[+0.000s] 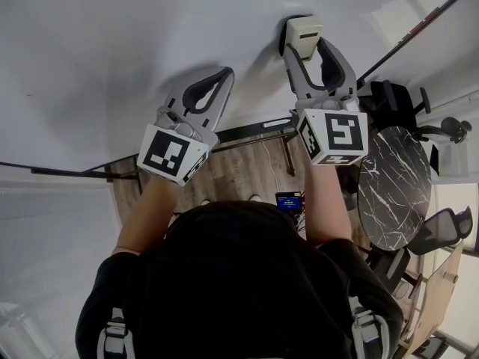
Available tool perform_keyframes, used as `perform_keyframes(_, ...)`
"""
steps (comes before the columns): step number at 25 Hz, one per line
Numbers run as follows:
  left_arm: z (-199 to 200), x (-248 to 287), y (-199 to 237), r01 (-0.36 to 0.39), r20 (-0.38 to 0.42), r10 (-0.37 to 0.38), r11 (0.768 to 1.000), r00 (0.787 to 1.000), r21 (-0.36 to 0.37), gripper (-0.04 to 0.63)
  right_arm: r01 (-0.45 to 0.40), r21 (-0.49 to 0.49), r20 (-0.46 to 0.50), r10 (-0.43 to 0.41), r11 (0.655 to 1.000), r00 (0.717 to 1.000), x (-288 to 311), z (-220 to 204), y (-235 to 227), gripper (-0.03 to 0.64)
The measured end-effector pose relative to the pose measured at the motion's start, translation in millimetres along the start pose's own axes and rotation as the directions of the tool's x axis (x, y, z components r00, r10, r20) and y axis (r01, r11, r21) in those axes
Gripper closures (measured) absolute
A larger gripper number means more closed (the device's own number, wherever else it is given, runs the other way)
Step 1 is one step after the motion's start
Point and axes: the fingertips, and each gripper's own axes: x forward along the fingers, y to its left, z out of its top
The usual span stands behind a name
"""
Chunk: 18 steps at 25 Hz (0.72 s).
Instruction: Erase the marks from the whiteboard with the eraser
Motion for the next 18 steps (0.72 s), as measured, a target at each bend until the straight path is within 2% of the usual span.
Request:
perform_keyframes(6, -3, 10, -6, 0.000, 0.001, 0.000, 1.000, 1.000, -0.003, 0.591, 0.025, -0.002, -0.005, -0.025, 1.000, 1.000, -5, -7, -20, 0.397)
perform_keyframes(18, -9, 5, -4, -0.021, -0.013, 0.021, 1.000, 1.000, -0.009, 0.591, 0.155, 0.021, -0.043, -0.154, 0.988, 0.987, -15, -33, -81, 0.397)
